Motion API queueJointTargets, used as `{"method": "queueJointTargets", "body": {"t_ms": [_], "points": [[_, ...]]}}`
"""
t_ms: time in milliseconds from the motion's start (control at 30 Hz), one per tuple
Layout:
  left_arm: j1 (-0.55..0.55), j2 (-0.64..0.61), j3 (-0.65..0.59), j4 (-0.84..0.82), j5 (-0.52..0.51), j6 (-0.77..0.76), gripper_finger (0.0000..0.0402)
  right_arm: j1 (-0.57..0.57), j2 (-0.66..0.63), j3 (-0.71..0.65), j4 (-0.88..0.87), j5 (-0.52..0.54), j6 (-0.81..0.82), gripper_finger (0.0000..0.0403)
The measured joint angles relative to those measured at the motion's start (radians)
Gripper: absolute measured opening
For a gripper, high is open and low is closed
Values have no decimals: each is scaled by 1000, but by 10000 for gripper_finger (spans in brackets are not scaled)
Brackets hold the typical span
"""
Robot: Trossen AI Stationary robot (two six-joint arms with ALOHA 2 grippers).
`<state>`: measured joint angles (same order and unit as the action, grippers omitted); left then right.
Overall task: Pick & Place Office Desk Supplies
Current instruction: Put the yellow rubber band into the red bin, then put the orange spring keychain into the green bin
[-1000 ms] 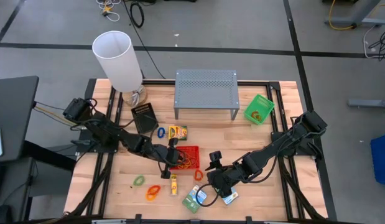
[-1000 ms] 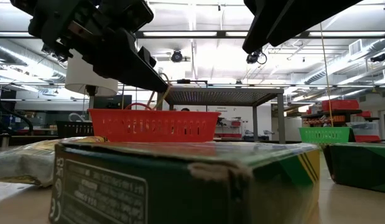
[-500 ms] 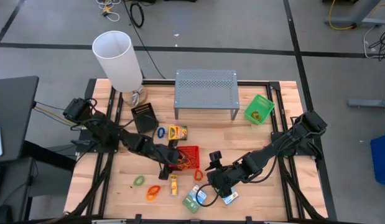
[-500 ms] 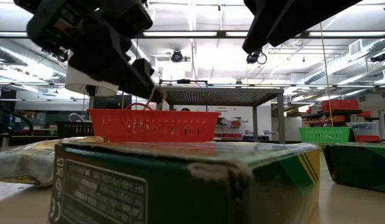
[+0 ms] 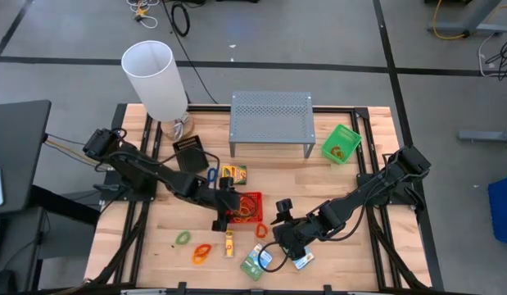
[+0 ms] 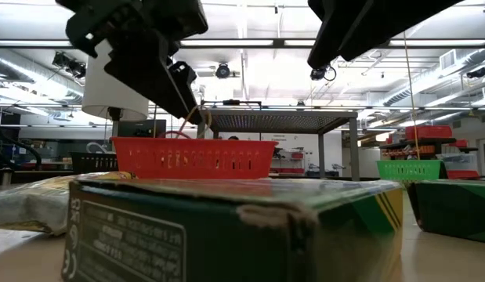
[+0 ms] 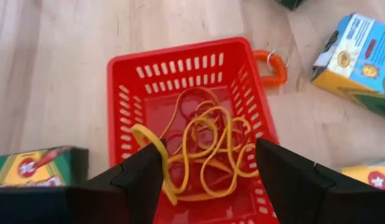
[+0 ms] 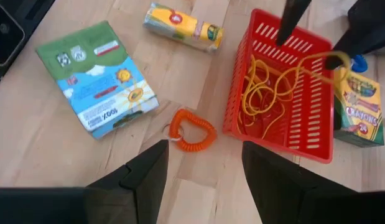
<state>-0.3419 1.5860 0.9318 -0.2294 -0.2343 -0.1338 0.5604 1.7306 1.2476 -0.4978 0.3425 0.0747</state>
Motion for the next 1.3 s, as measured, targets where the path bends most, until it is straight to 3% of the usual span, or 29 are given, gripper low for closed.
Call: {"method": "queueJointTargets", "body": {"t_ms": [367,733,1300], "points": [[-12,0,37,-124,-35,-21,250,-2,0,0,-41,-28,25,213],[10,0,37,-128,-18,-30,250,-11,0,0,-42,-28,21,213],[43,37,36,-155,-132,-153,250,-15,0,0,-53,-28,14,213]]}}
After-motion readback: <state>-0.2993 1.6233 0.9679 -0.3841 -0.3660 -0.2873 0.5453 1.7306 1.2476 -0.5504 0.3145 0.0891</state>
